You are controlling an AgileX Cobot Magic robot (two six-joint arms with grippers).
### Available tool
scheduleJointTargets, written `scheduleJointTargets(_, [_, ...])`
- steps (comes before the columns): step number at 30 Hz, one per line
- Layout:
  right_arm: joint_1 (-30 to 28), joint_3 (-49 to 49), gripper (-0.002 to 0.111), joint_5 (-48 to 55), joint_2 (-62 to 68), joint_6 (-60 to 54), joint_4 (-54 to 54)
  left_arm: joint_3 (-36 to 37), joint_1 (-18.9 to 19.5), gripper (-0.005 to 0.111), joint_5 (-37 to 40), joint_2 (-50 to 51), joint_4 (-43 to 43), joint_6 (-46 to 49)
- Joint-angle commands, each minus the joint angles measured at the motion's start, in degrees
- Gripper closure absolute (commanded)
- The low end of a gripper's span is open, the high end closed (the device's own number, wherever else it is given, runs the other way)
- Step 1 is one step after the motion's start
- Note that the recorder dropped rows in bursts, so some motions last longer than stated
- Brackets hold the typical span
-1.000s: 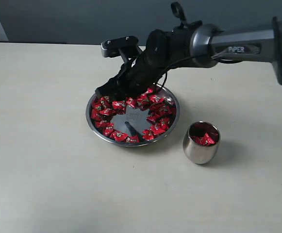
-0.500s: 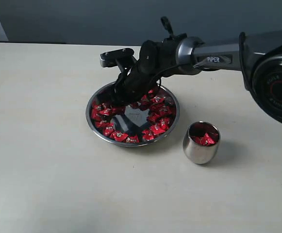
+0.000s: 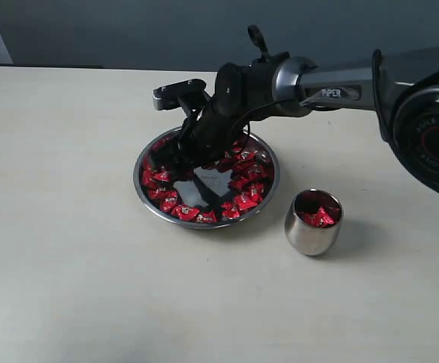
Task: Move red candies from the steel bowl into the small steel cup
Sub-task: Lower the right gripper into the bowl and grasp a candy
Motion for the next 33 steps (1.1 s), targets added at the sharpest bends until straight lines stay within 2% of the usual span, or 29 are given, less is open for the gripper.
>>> scheduleJointTargets(1, [-0.12,-0.33,0.057,-0.35,-0.38,-0.22,-1.51,0.26,0.03,0.105,-0.28,-0.28,-0.07,-0.05])
scheduleJointTargets(10, [-0.12,-0.33,0.069,-1.39,-0.38,-0.22,-1.86,0.26,0.03,0.105,-0.28,-0.28,-0.07,-0.05])
scheduleJointTargets(28, [-0.12,-0.33,0.069,-0.57,0.39,-0.22,-1.72,0.26,0.03,0.105,-0.28,-0.28,-0.07,-0.05])
scheduleJointTargets(30, [-0.12,-0.33,0.075,0.19,-0.35,-0.22,-1.72,0.26,0.03,0.105,-0.28,-0.28,-0.07,-0.05])
scheduleJointTargets(33, [-0.12,-0.33,0.095,1.26,-1.75,-0.22,-1.72,0.26,0.03,0.105,-0.28,-0.28,-0.07,-0.05])
